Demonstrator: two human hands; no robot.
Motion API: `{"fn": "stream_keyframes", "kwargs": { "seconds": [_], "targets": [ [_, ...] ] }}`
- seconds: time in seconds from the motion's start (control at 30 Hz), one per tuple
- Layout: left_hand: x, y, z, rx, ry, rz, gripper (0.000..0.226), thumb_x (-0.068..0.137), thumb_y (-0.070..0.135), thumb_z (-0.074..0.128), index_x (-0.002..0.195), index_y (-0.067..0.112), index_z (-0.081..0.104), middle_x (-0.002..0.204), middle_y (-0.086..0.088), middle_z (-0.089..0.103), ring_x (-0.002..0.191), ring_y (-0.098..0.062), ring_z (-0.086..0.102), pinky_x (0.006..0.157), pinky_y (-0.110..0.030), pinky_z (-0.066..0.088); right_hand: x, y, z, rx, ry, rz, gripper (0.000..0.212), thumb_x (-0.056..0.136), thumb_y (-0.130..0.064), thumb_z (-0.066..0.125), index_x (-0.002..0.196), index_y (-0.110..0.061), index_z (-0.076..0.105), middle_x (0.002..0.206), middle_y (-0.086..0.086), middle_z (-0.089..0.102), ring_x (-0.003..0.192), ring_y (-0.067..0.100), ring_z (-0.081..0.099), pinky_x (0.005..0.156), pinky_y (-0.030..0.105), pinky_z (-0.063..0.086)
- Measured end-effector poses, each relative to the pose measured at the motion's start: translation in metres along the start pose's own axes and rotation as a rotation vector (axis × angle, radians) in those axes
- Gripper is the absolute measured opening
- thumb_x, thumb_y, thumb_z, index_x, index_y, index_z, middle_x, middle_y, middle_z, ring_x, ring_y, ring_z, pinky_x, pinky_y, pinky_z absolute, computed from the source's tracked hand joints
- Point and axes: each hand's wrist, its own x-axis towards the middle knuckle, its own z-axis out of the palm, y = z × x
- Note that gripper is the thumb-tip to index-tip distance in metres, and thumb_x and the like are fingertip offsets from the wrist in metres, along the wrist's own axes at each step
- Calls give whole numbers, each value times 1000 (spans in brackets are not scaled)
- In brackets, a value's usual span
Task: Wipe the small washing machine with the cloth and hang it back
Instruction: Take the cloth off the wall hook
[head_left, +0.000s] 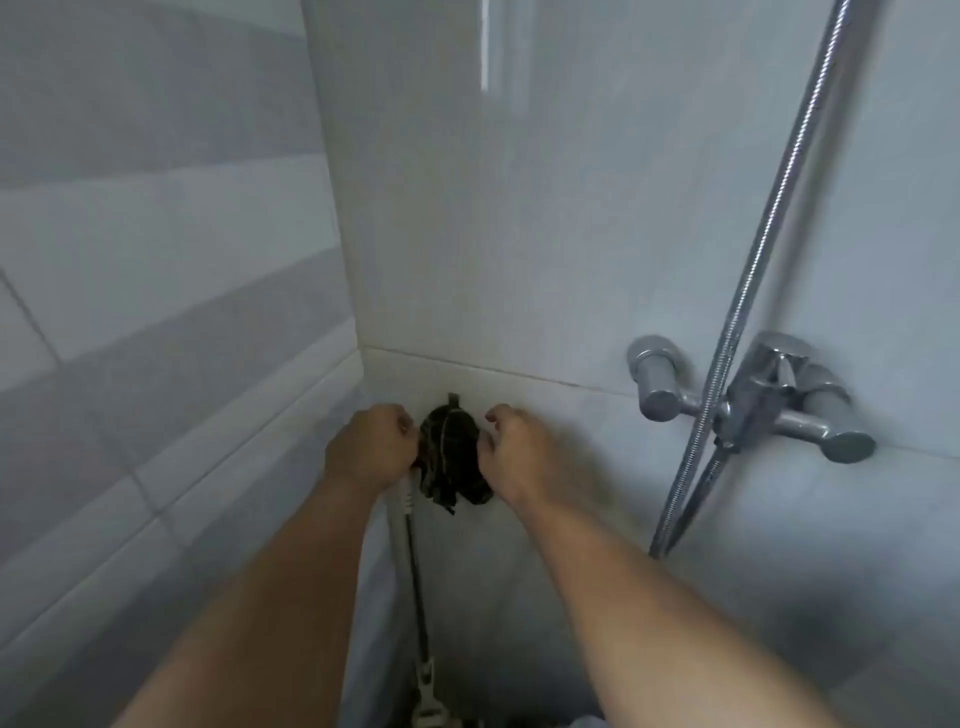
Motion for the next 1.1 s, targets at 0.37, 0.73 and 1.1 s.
{"fn": "stream_keyframes", "kwargs": {
  "seconds": [0.37,0.73,1.1],
  "targets": [
    [26,-14,61,-717,-179,-242,35,90,23,64,124,18,62,108,-4,70,101,-22,68,95,-44,55,3,5,79,293,73,294,11,90,-24,65,98,-17,68,95,6,74,84,25,69,62,28,44],
    [3,31,24,-898,-342,-270,45,90,24,57,135,30,57,128,-5,64,108,-22,65,92,-39,55,-7,-9,-15,924,86,361,25,92,-6,54,69,-14,56,67,3,55,65,13,52,62,30,42],
    [-92,63,63,-760,-849,-250,43,56,28,68,97,16,68,103,-8,68,102,-23,60,94,-42,41,-95,49,-104,747,-218,448,20,87,-18,57,67,-18,55,63,-1,49,60,10,50,59,26,39]
  ]
}}
